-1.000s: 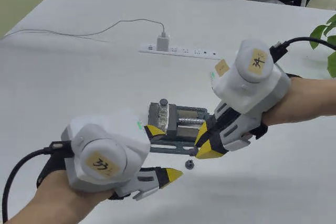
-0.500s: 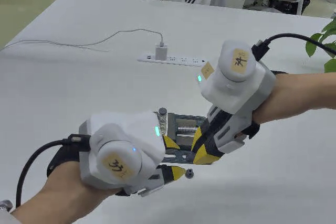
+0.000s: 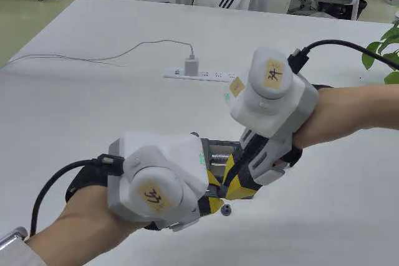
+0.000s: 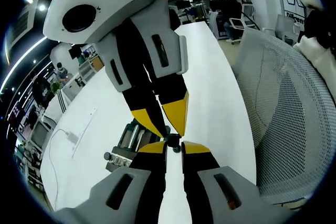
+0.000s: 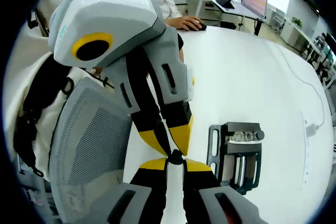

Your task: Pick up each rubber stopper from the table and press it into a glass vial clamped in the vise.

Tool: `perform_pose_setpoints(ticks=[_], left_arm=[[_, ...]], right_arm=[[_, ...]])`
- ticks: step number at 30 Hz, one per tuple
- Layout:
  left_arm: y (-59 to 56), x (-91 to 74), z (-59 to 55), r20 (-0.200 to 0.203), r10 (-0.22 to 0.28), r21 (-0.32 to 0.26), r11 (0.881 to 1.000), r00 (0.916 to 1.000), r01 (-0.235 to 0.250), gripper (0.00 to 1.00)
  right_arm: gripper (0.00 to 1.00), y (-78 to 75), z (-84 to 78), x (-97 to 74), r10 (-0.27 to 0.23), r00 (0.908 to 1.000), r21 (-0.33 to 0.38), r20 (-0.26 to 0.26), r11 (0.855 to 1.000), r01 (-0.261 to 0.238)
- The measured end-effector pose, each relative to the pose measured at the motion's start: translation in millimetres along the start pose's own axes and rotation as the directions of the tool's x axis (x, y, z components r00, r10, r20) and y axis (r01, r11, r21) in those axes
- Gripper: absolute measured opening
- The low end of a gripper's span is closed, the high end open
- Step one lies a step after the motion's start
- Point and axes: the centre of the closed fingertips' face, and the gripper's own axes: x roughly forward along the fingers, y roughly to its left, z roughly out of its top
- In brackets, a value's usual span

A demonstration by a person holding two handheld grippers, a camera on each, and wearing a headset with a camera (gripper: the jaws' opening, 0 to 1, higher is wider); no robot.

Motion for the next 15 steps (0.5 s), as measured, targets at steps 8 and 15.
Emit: perform_pose_setpoints(ticks=[8, 15], left_arm=[[-0.9, 2.2, 1.1, 0.001, -0.014, -0.001, 1.0, 0.9999, 0.014, 0.07], [-3.1, 3.7, 0.3, -0.004, -0.025, 0.005, 1.0, 0.9997, 0.025, 0.06]], right_arm=[[0.06, 1.6, -1.9, 0.2, 0.01, 0.9999, 0.009, -0.002, 1.0, -0.01], [0.06, 3.4, -0.6, 0.6, 0.02, 0.9998, 0.002, -0.008, 1.0, -0.02]])
